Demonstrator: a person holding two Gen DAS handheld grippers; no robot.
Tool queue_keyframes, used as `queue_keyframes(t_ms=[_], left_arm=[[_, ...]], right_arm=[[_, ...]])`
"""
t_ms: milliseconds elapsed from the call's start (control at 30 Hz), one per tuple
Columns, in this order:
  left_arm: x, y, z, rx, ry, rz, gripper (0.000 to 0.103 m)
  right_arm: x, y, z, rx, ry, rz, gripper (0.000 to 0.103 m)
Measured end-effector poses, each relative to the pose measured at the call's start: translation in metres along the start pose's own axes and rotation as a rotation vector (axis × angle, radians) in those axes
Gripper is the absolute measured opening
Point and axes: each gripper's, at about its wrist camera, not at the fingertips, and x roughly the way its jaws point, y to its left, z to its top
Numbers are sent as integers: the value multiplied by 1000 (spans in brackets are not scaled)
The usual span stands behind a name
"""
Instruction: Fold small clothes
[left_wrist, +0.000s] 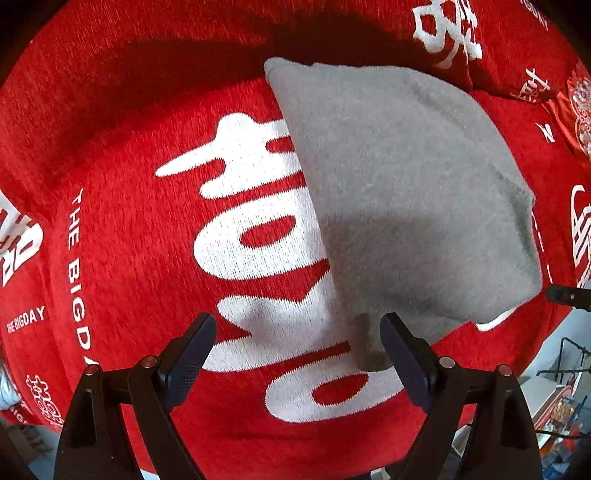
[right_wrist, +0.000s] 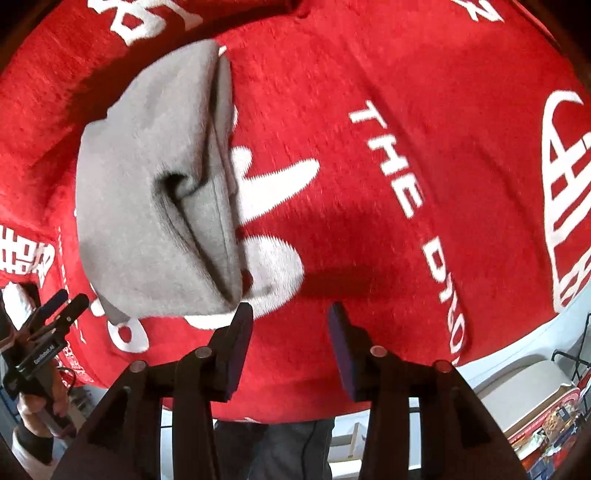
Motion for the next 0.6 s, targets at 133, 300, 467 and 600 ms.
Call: queue_keyframes(t_ms=[133, 300, 467, 600], left_arm=[[-9, 1, 14, -11, 11, -15, 91], [-9, 11, 23, -40, 21, -40, 91], [-11, 24, 36, -119, 34, -106, 91], [-11, 37, 55, -187, -2, -167, 91]], right_arm=[[-3, 3, 9, -3, -22, 7, 49], [-8, 6, 22, -18, -37, 15, 53], [-9, 12, 38, -29, -61, 71, 61], [-13, 9, 57, -18, -95, 187, 62]])
